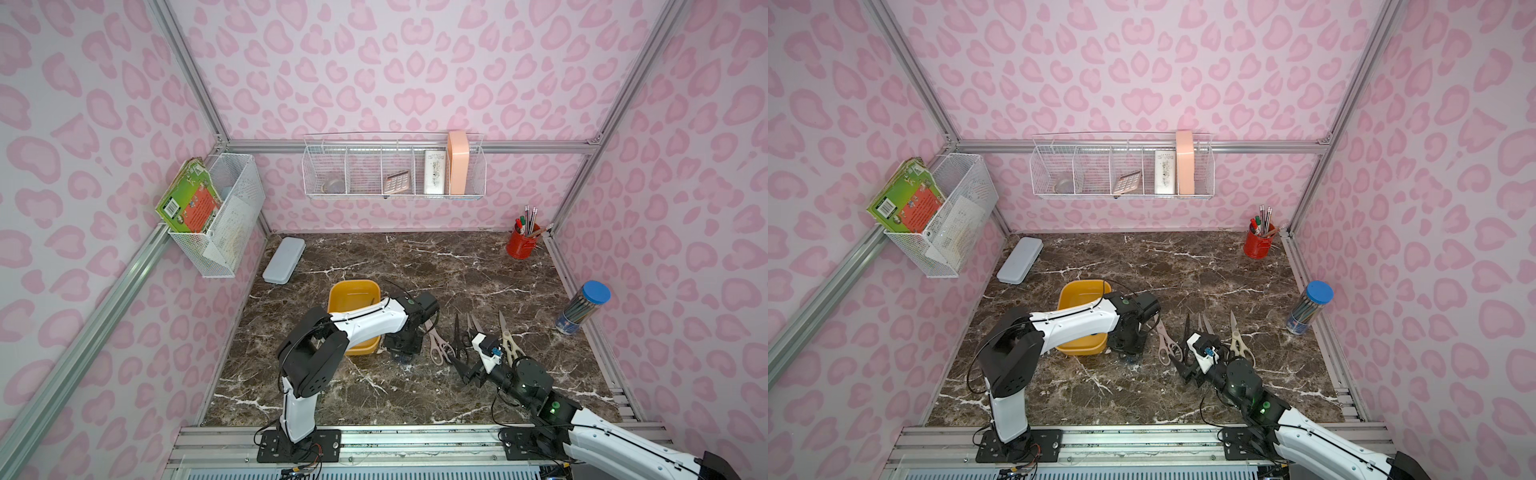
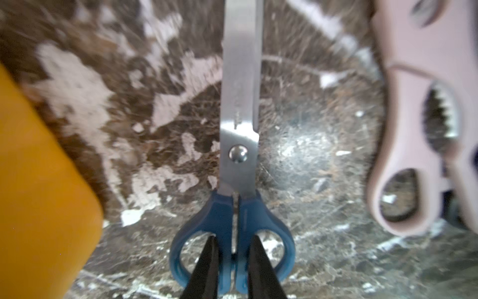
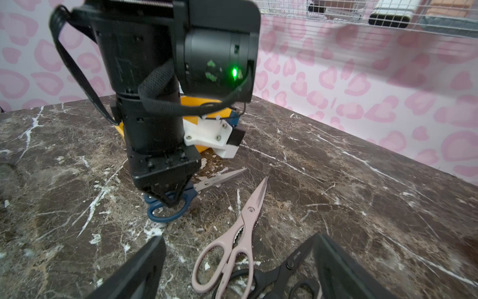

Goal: Put the scissors into the storage box
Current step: Pick up the scissors from the center of the board, then place the scissors in the storage box.

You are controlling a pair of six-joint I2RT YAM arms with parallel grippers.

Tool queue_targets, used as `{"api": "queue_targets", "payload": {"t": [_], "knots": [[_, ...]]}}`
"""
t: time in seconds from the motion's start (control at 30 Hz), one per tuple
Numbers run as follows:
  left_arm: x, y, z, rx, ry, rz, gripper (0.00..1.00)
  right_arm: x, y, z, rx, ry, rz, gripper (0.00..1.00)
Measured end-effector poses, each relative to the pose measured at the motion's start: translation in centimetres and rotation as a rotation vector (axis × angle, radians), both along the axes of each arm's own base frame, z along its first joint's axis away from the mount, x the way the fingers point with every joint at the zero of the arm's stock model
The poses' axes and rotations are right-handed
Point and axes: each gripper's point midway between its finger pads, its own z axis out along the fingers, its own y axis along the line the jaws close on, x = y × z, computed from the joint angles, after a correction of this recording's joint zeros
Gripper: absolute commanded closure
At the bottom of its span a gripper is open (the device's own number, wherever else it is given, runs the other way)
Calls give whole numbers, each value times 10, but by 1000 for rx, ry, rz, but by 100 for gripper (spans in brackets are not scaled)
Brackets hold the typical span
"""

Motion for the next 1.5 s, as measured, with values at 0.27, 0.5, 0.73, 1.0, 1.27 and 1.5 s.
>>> {"api": "queue_targets", "payload": {"t": [0.27, 0.5, 0.73, 1.0, 1.27, 1.5], "knots": [[37, 41, 78, -19, -171, 67, 100, 1, -2, 3, 10, -10, -13, 8], [62, 153, 70, 114, -152, 247, 100, 2, -2, 2, 7, -8, -17, 8], [61, 189, 34, 177, -50, 264, 100, 2, -4, 7, 21, -22, -24, 8], [73, 188, 6, 195, -5, 251, 100, 1, -5, 14, 41, -38, -25, 8], [89, 182, -9, 189, 4, 254, 100, 1, -5, 16, 46, -42, -25, 8], [90, 182, -16, 192, 16, 255, 86, 0, -8, 26, 78, -69, -32, 7]]}}
